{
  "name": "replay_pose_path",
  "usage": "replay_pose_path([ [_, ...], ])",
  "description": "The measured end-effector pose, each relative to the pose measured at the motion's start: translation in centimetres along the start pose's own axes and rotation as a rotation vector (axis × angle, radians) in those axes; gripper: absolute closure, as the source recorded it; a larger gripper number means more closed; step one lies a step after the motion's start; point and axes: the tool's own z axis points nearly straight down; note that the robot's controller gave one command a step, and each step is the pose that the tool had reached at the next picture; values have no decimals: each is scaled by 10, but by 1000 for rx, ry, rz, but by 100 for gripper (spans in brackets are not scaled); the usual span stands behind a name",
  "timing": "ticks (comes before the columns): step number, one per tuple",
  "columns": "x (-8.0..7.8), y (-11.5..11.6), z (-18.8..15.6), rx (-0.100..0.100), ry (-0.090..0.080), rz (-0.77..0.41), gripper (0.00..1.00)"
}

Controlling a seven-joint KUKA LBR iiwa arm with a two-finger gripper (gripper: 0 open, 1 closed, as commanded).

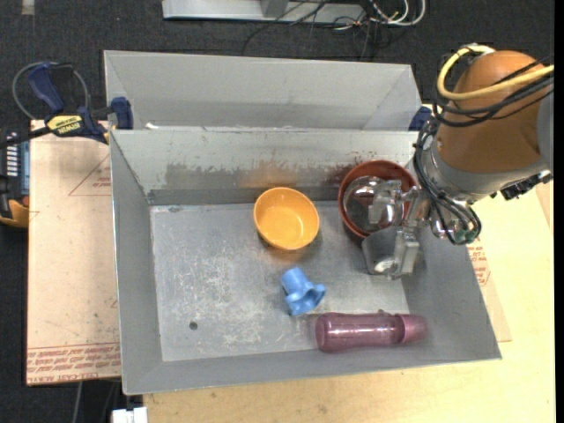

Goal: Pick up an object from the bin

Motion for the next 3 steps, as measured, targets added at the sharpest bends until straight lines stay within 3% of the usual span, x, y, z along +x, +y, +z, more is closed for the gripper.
replay_pose_path([
  [1, 0, 0, 0, 0, 0, 0, 0],
  [2, -36, 35, -10, -1, -7, -96, 0],
  [3, -34, 57, 8, 0, 0, -137, 0],
])
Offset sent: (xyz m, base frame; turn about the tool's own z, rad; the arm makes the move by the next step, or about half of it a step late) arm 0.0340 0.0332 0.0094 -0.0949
